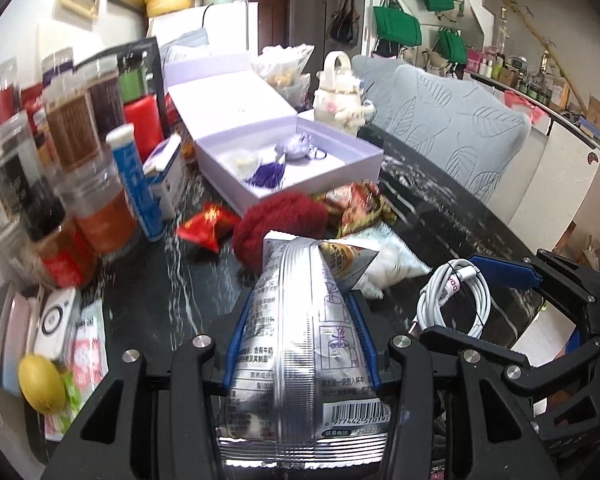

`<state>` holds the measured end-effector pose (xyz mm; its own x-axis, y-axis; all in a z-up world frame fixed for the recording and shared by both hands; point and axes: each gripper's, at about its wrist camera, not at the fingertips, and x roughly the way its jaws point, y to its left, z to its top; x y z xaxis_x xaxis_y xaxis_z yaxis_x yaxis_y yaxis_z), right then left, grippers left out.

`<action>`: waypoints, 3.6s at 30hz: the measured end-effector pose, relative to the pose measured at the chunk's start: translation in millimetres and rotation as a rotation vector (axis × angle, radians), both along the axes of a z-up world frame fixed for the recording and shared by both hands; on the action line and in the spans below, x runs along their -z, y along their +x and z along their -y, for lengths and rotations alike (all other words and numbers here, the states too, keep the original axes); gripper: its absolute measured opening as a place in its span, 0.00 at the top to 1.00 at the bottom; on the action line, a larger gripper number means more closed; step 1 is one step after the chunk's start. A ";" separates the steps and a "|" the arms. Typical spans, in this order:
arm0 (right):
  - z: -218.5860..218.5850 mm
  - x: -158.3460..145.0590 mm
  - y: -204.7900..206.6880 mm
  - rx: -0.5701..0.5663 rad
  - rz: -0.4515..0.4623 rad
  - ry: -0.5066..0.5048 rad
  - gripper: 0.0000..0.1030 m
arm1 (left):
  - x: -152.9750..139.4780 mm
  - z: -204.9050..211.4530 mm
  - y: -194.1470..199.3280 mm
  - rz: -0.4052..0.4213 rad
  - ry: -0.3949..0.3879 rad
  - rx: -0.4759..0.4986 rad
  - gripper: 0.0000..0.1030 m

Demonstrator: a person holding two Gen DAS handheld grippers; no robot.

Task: Organize soft objects
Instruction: 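Carry the foil bag with the left tool while the right tool carries the cable over the lavender box, then lower and release the cable with the right tool while the left tool releases the foil bag into the box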

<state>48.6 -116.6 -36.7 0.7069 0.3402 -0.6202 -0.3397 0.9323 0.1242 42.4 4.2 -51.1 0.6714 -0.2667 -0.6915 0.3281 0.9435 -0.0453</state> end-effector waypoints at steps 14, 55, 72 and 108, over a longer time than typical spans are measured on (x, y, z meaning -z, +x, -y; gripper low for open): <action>9.3 -51.3 25.2 -0.010 0.113 0.002 0.23 | -51.4 6.7 28.0 0.096 -0.045 0.022 0.56; 23.9 -129.7 230.8 0.014 0.298 -0.025 0.22 | -122.7 9.4 214.1 0.303 -0.031 -0.039 0.56; 29.5 -86.5 307.2 0.004 0.154 -0.027 0.22 | -76.0 17.8 292.4 0.165 -0.009 -0.083 0.56; 21.2 -4.6 365.2 0.028 -0.112 -0.151 0.22 | 16.7 38.9 346.8 -0.103 0.174 -0.082 0.56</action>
<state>413.9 -137.7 -32.1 0.6383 0.2186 -0.7381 -0.3052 0.9521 0.0181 389.2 -34.7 -67.7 0.6093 -0.0846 -0.7884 0.2519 0.9634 0.0913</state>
